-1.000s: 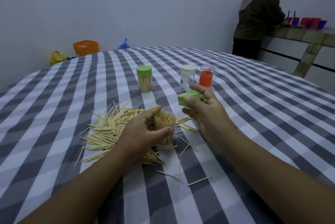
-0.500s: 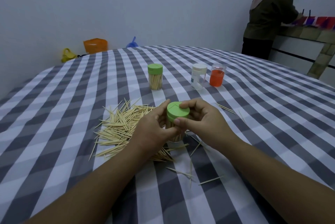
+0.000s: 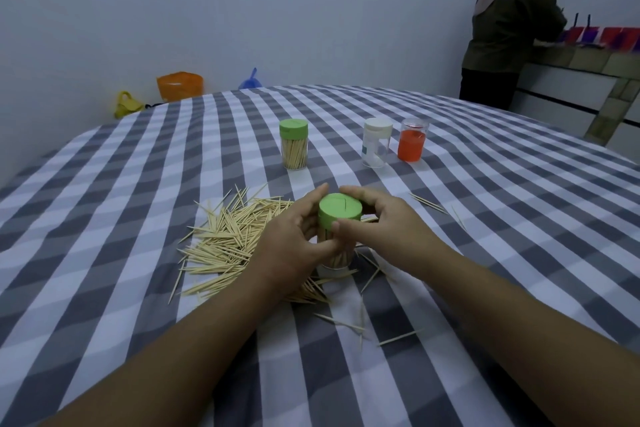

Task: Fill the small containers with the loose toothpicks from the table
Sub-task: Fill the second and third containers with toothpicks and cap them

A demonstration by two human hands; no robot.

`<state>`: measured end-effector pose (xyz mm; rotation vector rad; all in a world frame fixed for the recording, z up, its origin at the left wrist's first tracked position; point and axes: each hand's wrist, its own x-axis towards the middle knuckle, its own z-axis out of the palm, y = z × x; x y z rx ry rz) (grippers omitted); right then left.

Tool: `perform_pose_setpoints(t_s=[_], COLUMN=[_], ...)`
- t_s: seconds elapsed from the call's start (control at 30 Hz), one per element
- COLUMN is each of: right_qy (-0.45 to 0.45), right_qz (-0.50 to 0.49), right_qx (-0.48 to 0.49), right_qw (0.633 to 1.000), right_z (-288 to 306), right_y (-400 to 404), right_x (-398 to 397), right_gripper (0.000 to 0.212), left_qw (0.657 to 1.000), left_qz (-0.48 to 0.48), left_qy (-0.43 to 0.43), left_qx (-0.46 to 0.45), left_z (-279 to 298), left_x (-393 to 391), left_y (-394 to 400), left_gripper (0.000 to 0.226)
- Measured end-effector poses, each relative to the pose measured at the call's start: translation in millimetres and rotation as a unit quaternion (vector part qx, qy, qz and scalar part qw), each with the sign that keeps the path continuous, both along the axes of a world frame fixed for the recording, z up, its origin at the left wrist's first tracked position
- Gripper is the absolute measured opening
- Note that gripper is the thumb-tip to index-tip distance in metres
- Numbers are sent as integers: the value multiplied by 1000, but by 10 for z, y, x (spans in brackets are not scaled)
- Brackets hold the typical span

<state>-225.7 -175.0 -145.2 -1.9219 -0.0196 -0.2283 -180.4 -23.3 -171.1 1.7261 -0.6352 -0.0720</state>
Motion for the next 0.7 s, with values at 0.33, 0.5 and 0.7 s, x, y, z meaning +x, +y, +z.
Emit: perform_pose_setpoints(t_s=[0.33,0.5,0.7], right_qy=[5,10,1], right_qz=[-3,-18,-15], right_qx=[40,64,64], right_qw=[999,998,998], right_z=[-30,-58,-70], right_y=[-24,-17,-47], right_x=[28,48,46], right_gripper=[52,63,49], left_qw=[1000,1000,1000], left_qz=[-12,-11,-7], left_qy=[10,-1,7], left_qx=[-19,-11,-23], left_z=[-25,-18,-25], left_x=[43,46,59], left_y=[-30,-29,-44], left_gripper=[79,76,72])
